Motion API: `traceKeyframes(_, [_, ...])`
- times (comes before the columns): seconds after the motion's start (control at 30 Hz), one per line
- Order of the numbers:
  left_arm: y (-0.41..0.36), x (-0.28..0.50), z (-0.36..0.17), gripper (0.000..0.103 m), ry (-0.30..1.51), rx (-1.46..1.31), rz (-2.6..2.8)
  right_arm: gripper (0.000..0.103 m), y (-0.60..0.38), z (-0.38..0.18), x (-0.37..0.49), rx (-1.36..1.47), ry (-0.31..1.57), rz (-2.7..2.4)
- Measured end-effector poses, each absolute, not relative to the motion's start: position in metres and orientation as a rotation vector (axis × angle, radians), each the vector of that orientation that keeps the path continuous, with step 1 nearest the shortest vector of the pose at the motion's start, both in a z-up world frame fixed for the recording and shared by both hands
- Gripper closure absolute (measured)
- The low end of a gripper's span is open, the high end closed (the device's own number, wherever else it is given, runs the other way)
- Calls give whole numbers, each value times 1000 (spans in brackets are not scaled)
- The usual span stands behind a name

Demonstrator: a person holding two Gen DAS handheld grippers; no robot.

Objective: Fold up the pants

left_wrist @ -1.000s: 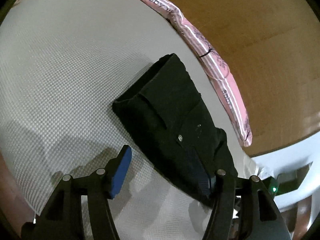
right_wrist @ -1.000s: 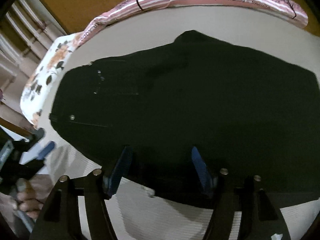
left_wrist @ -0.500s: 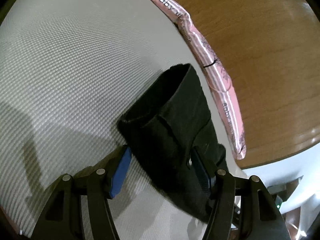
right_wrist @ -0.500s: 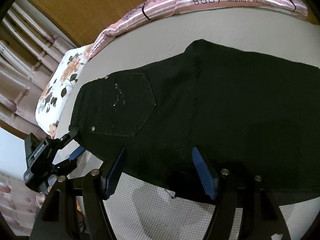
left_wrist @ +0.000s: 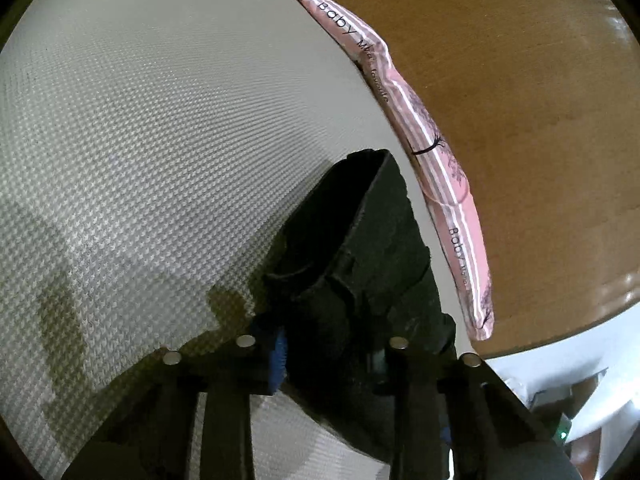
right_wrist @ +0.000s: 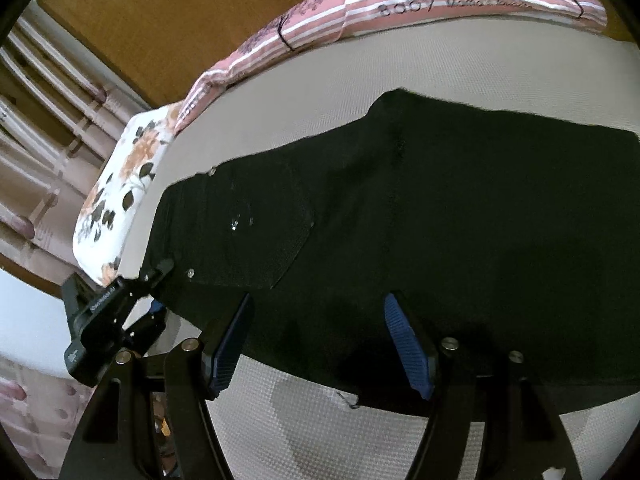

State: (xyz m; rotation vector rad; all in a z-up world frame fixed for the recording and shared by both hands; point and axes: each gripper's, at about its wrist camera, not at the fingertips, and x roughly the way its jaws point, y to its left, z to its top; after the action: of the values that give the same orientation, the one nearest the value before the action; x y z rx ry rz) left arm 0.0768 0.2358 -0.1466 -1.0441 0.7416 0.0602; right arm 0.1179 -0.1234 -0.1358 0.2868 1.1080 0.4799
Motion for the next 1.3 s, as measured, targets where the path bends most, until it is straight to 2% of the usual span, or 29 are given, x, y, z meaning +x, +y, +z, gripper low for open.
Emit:
traceKeyframes(0.37, [179, 100, -47, 79, 694, -707, 1, 37, -192, -109, 113, 345, 1019, 369])
traceKeyframes(0.7, [37, 139, 31, 79, 636, -418, -304, 37, -278, -89, 104, 460, 937, 265])
traceKeyframes(0.9, [-57, 152, 25, 80, 698, -301, -472, 37, -326, -88, 96, 526, 907, 212])
traceKeyframes(1.1, [-128, 161, -15, 80, 847, -212, -571, 37, -359, -96, 93, 575, 900, 168])
traceKeyframes(1.3, [-172, 147, -58, 79, 912, 8, -575, 37, -377, -103, 91, 595, 904, 156])
